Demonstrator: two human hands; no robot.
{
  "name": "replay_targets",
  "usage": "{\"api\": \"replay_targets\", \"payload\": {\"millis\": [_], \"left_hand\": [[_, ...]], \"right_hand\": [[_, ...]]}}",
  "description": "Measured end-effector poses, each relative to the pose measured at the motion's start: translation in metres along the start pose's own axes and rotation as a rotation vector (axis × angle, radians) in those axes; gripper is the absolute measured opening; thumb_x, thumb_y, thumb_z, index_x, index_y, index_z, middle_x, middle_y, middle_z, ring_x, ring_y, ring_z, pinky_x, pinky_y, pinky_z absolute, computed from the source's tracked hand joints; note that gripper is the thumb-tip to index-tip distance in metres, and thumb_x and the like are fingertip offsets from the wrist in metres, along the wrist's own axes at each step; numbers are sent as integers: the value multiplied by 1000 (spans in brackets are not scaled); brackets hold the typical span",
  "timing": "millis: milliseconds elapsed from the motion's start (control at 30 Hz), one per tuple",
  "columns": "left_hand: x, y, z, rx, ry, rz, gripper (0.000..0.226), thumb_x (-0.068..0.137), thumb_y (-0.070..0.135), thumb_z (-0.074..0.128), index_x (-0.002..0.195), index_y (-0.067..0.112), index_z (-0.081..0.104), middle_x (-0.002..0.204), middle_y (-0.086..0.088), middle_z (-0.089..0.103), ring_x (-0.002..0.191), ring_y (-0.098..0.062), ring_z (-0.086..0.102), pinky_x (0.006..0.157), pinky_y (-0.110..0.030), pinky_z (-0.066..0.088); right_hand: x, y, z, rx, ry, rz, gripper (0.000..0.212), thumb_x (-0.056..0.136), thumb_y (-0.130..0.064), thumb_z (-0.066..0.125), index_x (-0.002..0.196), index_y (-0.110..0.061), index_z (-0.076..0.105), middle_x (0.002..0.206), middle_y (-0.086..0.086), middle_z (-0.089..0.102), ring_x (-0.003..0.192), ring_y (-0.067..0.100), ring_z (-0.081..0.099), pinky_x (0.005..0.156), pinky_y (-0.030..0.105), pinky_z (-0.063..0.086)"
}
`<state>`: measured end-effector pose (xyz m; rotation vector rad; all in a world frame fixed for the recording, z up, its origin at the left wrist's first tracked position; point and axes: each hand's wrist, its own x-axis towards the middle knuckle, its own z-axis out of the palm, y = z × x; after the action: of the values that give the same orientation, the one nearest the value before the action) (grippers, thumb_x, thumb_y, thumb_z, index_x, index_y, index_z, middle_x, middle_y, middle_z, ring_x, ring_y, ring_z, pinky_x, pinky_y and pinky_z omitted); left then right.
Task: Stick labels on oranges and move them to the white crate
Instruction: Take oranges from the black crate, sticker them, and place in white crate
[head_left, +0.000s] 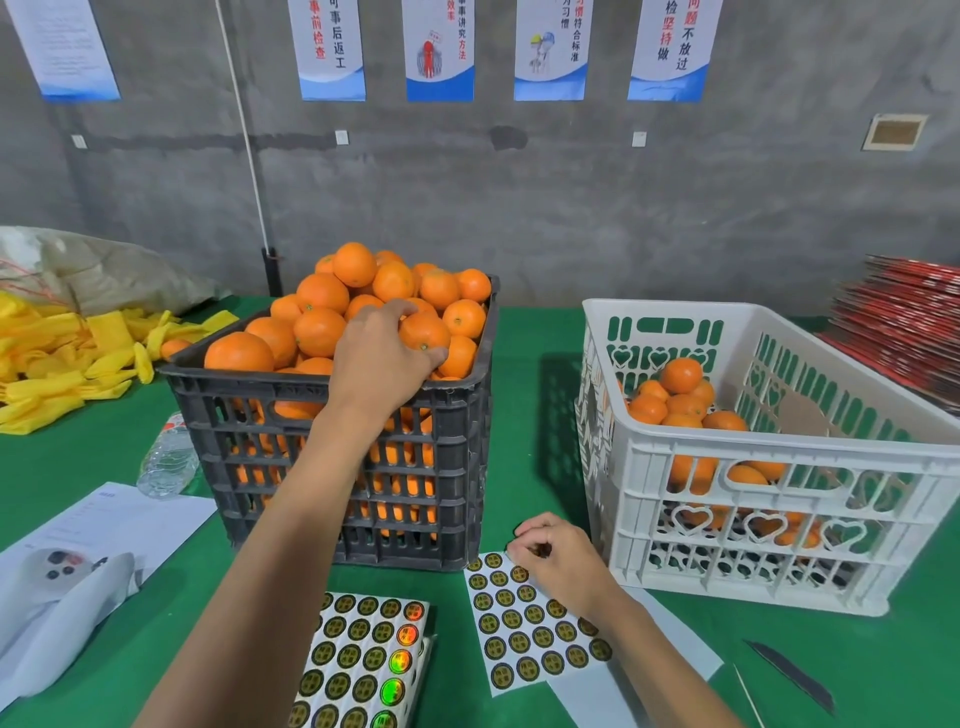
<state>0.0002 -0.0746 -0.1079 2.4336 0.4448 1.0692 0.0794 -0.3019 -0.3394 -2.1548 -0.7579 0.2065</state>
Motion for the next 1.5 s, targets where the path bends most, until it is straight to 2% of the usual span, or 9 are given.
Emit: {"api": "replay_targets", "payload": {"millis": [200, 433, 600, 800, 867, 1000, 1133, 1267, 1500], "left_hand": [[0, 2, 0, -39, 0, 28, 69, 78, 42, 85, 137, 18, 59, 128, -9, 62, 117, -29, 59, 90, -44, 54], [-13, 32, 8, -126, 6, 261, 61, 75, 44, 85, 128, 27, 61, 113, 5, 59, 91, -12, 53, 77, -25, 47], [-8, 50, 11, -146, 91, 332, 62, 73, 36, 87, 128, 22, 62, 120, -2, 57, 104, -20, 58, 82, -31, 50], [-3, 68, 19, -174, -95, 493, 59, 75, 6, 77, 132, 13, 63, 124, -5, 59, 111, -21, 59, 91, -34, 51], [2, 60, 16, -91, -135, 372, 65, 79, 19, 82, 138, 17, 57, 132, -6, 56, 115, -24, 57, 93, -33, 49], [29, 18, -6, 350, -182, -219, 75, 86, 49, 75, 143, 12, 44, 142, -18, 44, 129, -42, 45, 101, -51, 46], [41, -19, -19, 439, -353, -496, 65, 88, 46, 71, 138, 11, 48, 139, -18, 52, 127, -42, 51, 104, -52, 46], [46, -25, -27, 385, -505, -445, 45, 80, 29, 79, 113, 7, 58, 96, -11, 63, 82, -28, 62, 63, -36, 51], [45, -30, -34, 339, -474, -376, 37, 78, 18, 80, 103, 0, 59, 98, -18, 65, 83, -33, 59, 63, -37, 47]], "right_hand": [[10, -38, -13, 222, 268, 181, 16, 98, -22, 63, 85, -21, 73, 90, -11, 73, 86, 6, 69, 89, 32, 57], [45, -184, -88, 419, 783, -128, 15, 97, -27, 64, 95, -21, 78, 97, -9, 74, 81, 0, 65, 76, 23, 51], [34, -208, -105, 674, 640, -207, 28, 104, -30, 56, 90, -20, 78, 91, 4, 76, 89, 16, 72, 83, 43, 60], [40, -207, -106, 1011, 451, -63, 28, 93, -24, 73, 107, 1, 69, 89, 8, 77, 86, 22, 75, 71, 27, 61], [39, -206, -112, 1385, 466, 18, 32, 96, -22, 69, 113, 4, 62, 89, 9, 78, 85, 21, 76, 89, 31, 59], [40, -191, -128, 1734, 523, -10, 49, 99, -30, 66, 138, -10, 44, 149, 19, 45, 104, 25, 74, 101, 38, 55], [39, -184, -120, 1550, 507, -102, 68, 101, -14, 61, 158, -8, 24, 144, 6, 49, 104, 28, 73, 98, 41, 57], [36, -174, -102, 1305, 465, 29, 53, 100, -4, 61, 148, -4, 40, 116, 2, 62, 95, 25, 76, 83, 33, 62], [3, -88, -49, -66, -186, 80, 13, 99, -11, 60, 91, -15, 70, 120, 9, 70, 101, 17, 69, 98, 35, 55]]}}
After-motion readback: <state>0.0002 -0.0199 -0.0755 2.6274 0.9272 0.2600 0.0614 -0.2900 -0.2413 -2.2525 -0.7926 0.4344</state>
